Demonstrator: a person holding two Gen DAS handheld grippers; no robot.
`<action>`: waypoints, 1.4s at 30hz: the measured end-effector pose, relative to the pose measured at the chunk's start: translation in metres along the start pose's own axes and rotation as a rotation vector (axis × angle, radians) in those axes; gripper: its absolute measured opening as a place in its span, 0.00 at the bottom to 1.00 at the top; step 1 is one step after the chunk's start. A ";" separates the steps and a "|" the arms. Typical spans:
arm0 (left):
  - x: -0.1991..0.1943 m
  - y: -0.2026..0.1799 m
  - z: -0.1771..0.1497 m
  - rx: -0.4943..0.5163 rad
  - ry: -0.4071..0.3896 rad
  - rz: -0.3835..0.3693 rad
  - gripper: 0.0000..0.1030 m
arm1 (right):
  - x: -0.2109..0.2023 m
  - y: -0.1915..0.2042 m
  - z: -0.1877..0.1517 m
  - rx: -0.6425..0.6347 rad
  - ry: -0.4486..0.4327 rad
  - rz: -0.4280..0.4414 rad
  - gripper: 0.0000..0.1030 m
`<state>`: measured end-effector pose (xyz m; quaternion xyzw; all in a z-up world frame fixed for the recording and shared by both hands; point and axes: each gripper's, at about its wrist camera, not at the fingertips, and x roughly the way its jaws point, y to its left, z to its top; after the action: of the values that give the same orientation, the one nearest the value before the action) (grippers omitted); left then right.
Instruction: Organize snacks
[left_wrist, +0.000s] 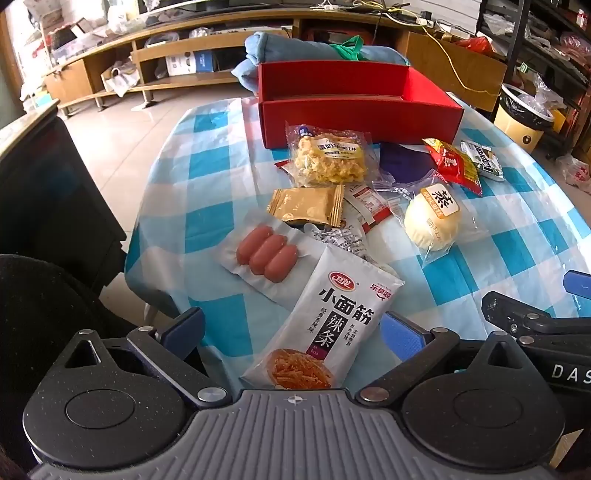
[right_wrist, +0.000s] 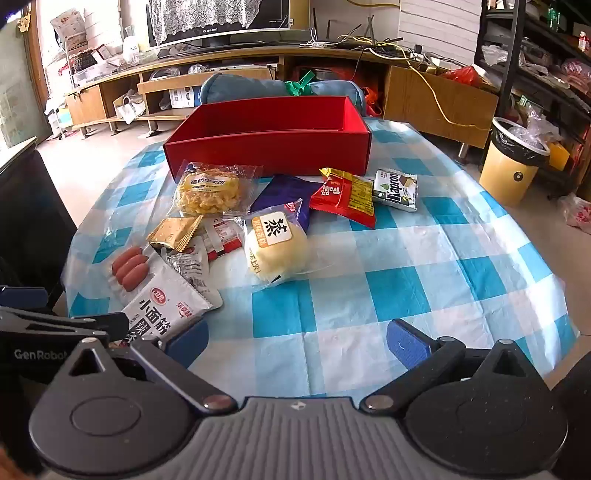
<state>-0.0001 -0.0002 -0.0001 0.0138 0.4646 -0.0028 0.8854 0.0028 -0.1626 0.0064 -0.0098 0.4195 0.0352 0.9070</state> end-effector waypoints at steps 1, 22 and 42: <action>0.000 0.000 0.000 0.001 0.002 0.003 0.99 | 0.000 0.000 0.000 0.001 0.000 0.002 0.96; 0.003 0.000 -0.002 -0.004 0.011 0.002 0.99 | 0.000 0.004 0.001 0.000 0.003 -0.002 0.96; 0.008 0.002 -0.002 -0.014 0.033 -0.007 0.99 | 0.010 -0.002 -0.001 0.005 0.029 -0.012 0.96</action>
<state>0.0030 0.0023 -0.0076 0.0059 0.4790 -0.0023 0.8778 0.0089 -0.1638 -0.0017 -0.0103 0.4327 0.0287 0.9010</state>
